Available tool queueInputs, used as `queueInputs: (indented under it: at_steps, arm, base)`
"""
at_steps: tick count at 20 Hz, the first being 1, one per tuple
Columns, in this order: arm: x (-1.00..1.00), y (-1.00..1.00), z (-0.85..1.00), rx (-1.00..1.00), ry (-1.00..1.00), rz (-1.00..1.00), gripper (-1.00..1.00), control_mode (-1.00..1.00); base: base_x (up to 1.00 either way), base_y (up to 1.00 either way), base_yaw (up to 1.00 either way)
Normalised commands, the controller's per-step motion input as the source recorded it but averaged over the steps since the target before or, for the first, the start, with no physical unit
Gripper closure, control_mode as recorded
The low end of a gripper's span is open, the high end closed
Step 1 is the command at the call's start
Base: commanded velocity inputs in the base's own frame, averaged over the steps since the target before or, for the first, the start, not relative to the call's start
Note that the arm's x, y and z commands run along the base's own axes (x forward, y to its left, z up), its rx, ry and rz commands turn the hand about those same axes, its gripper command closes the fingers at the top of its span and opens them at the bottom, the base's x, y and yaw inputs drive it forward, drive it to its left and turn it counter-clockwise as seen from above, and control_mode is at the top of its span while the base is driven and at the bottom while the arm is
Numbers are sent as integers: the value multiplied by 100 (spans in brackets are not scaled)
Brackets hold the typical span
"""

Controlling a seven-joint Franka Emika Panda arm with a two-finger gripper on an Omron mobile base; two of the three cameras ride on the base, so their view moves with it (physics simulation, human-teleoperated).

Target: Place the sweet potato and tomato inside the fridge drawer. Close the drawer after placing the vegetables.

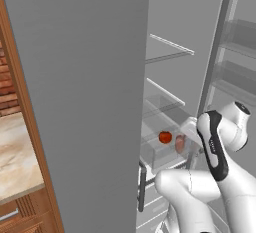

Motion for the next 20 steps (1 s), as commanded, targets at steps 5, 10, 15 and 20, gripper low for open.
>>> queueInputs:
  at_steps: [5, 10, 15, 20]
  arm:
    - [-26, 2, -63, 0, -2, -3, -100, -100]
    - [7, 15, -81, 2, 0, -1, -100, -100]
    - [26, 14, -18, 5, -1, -7, -100, -100]
    - [39, 34, 0, 1, 0, -12, -100, -100]
  base:
    - [0, 0, 0]
    - [0, 0, 0]
    - [0, 0, 0]
    - [0, 0, 0]
